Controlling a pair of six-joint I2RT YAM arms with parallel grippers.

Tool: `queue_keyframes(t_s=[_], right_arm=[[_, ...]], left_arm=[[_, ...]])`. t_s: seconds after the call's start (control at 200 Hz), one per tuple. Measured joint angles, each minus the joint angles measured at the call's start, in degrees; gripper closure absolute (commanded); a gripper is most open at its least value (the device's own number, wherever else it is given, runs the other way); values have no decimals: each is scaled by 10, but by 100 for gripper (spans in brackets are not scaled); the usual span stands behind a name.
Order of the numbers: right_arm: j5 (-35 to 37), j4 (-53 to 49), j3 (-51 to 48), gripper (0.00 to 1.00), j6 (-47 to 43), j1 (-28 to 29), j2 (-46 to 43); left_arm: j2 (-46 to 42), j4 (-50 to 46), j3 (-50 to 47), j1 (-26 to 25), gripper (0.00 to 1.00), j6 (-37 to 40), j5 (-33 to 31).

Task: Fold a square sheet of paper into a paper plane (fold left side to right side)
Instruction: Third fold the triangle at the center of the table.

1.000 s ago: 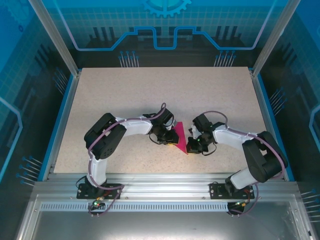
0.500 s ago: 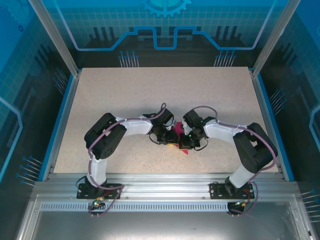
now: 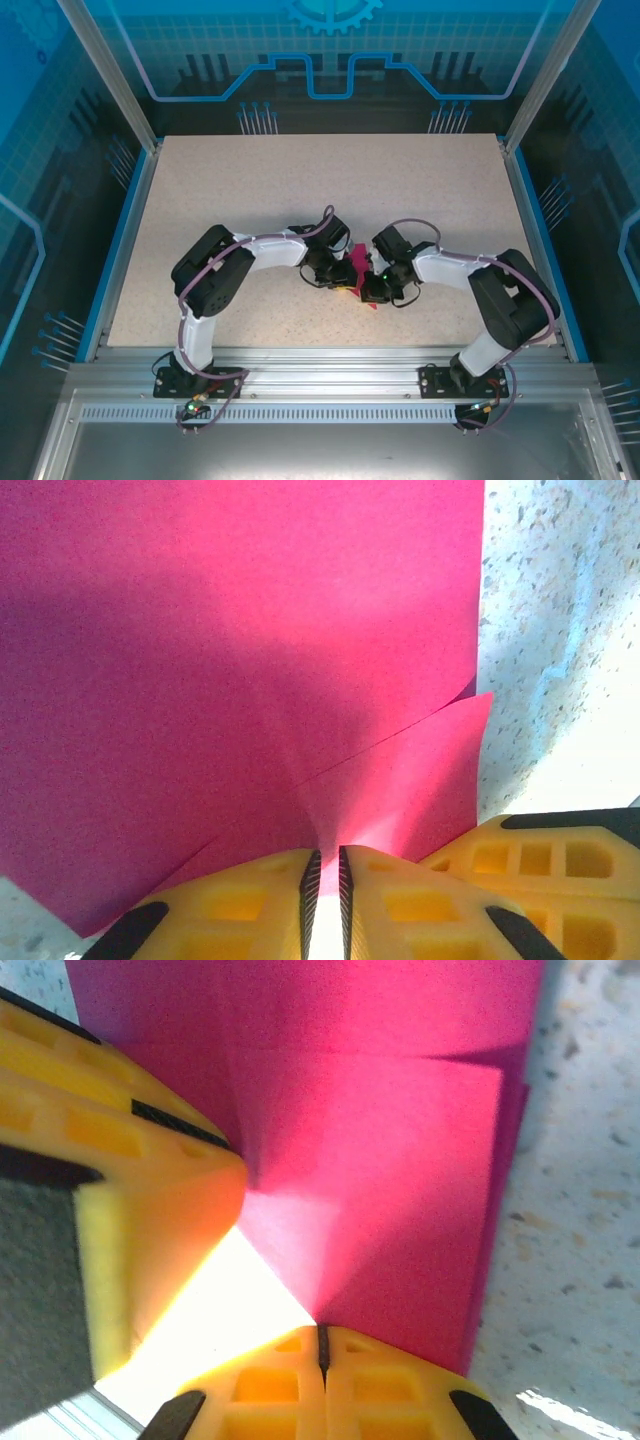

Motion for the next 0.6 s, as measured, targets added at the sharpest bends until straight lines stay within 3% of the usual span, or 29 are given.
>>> queue_keyframes(t_s=[0.6], right_arm=[[-43, 26, -91, 97, -2, -55, -74]], left_arm=[[0, 0, 0, 0, 80, 2, 0]])
